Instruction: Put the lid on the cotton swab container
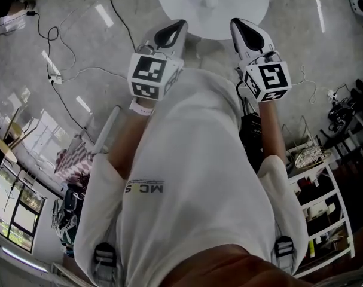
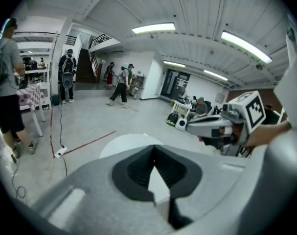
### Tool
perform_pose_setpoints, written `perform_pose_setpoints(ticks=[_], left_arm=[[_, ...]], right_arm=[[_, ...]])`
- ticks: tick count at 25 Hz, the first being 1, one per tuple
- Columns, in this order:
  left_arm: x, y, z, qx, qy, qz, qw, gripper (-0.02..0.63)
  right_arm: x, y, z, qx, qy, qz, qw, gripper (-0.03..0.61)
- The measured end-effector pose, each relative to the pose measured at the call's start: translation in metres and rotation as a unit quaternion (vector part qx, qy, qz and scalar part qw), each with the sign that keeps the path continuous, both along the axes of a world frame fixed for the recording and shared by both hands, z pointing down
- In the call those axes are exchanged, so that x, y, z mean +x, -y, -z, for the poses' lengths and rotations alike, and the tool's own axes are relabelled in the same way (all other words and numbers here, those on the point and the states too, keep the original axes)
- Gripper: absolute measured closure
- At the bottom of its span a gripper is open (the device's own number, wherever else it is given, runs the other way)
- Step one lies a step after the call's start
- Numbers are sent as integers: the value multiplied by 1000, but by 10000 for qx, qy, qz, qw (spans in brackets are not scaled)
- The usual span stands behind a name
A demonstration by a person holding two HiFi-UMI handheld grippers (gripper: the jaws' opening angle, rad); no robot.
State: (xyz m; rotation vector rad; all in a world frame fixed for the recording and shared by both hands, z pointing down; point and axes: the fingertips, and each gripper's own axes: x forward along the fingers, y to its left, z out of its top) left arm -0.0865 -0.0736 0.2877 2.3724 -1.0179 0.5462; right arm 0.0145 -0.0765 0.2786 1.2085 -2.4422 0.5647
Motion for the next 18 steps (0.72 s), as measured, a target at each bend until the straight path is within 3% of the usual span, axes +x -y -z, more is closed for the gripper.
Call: perform_pose_setpoints(ticks=[5,18], left_arm=[[25,14,-24,-295,104,175,9994,614],[74,53,-104,-561,343,628,9959,614]], right_arm=[[12,22,-18,-75,114,530,9985,578],[42,63,-97,-277,91,1233,9919,578]])
